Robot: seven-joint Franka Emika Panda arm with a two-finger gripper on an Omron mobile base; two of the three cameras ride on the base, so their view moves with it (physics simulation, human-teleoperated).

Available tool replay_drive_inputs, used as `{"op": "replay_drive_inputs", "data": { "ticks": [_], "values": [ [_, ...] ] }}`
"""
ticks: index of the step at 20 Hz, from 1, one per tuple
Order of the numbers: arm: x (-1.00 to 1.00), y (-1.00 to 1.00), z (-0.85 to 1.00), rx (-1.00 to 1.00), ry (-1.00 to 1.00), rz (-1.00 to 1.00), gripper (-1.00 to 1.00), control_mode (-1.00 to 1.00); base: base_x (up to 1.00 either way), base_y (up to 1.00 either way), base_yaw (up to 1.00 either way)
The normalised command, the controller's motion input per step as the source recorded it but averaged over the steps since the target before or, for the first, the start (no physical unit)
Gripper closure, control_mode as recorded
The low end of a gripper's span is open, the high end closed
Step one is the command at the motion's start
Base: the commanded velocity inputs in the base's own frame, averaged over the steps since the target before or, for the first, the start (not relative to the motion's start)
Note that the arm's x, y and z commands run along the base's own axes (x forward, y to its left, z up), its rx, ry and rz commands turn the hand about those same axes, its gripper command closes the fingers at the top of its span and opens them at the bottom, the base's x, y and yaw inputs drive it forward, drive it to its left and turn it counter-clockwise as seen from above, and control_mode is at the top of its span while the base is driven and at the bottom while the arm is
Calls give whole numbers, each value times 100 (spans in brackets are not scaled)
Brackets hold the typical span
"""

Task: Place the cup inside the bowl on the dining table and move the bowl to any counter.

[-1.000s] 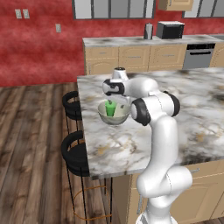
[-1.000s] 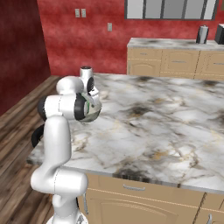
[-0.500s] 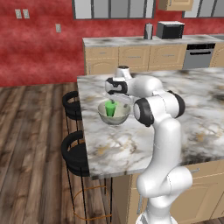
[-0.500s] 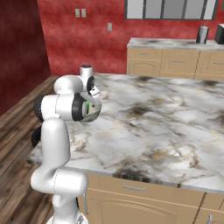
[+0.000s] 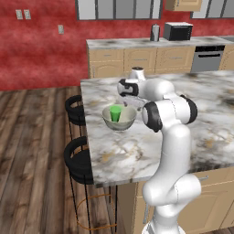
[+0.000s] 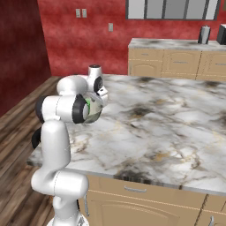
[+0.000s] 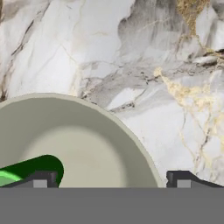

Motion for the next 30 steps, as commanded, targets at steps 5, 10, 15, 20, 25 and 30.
{"op": "replay_drive_inputs", "data": {
  "ticks": [5, 10, 15, 20, 25, 30],
  "values": [
    [0, -43, 4, 0, 0, 0, -100, -100, 0, 0, 0],
    [-2, -21, 0, 2, 0, 8, -100, -100, 0, 0, 0],
    [-2, -1, 0, 10, 0, 19, -100, -100, 0, 0, 0],
    [0, -8, 0, 16, -3, 16, -100, -100, 0, 0, 0],
    [0, -7, 0, 15, -8, 13, -100, -100, 0, 0, 0],
    [0, 0, 0, 11, -2, 13, -100, -100, 0, 0, 0]
  ]
}}
